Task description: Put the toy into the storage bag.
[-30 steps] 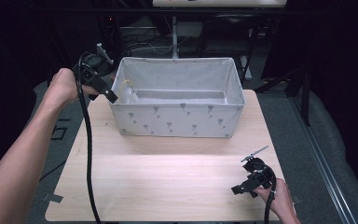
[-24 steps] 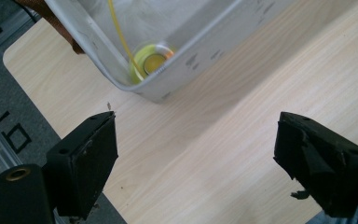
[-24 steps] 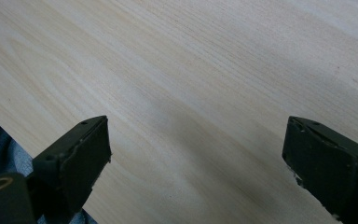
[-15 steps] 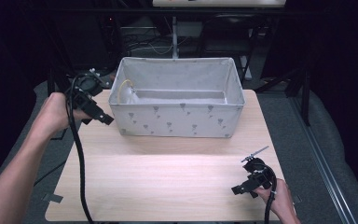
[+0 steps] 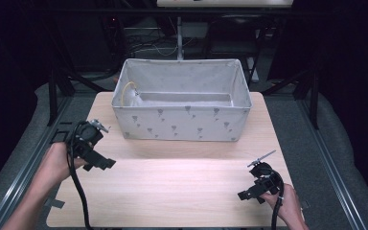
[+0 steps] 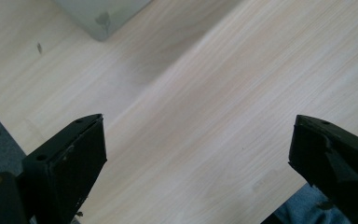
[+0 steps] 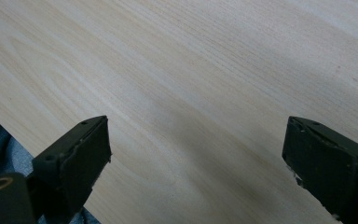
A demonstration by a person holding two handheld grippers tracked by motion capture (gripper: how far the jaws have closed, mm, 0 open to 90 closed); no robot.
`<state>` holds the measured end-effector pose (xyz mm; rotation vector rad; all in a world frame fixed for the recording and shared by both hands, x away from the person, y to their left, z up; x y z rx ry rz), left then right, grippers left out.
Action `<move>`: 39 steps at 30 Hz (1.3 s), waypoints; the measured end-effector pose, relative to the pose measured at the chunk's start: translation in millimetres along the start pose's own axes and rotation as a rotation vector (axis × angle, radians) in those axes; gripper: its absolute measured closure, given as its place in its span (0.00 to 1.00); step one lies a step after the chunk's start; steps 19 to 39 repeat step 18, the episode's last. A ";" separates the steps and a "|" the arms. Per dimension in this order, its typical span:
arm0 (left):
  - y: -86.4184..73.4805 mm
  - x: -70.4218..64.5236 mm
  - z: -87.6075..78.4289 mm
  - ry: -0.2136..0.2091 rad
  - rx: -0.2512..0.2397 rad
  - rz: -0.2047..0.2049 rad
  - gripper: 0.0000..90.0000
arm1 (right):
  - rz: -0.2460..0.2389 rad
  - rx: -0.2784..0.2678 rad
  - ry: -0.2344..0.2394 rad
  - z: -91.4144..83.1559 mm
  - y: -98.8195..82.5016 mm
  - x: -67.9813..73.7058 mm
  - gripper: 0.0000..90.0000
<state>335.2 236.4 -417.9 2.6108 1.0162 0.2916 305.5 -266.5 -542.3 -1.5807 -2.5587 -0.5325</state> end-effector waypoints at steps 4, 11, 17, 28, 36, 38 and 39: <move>-21.8 -9.0 23.2 -0.017 0.014 -0.029 0.00 | 0.010 -0.002 0.011 0.9 0.2 0.9 0.08; -49.3 -21.0 56.5 -0.060 -0.010 -0.079 0.00 | -0.003 0.003 -0.006 0.4 0.4 -0.7 0.08; -71.1 -28.6 78.2 -0.064 -0.140 -0.112 0.00 | 0.012 -0.019 0.010 0.3 0.2 0.6 0.08; -73.2 -29.2 80.0 -0.037 -0.170 -0.108 0.00 | 0.011 -0.019 0.013 0.1 0.3 0.4 0.08; -73.2 -29.2 80.0 -0.037 -0.170 -0.108 0.00 | 0.011 -0.019 0.013 0.1 0.3 0.4 0.08; -73.2 -29.2 80.0 -0.037 -0.170 -0.108 0.00 | 0.011 -0.019 0.013 0.1 0.3 0.4 0.08; -73.2 -29.2 80.0 -0.037 -0.170 -0.108 0.00 | 0.011 -0.019 0.013 0.1 0.3 0.4 0.08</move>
Point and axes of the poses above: each handheld gripper's, and its own axes: z roughly forward along the jaws, y roughly out of its top, x roughly to its left, the point moved 1 cm from there along z, roughly forward along the jaws, and after that the axes turned 5 degrees about z, right-handed, at the moved point
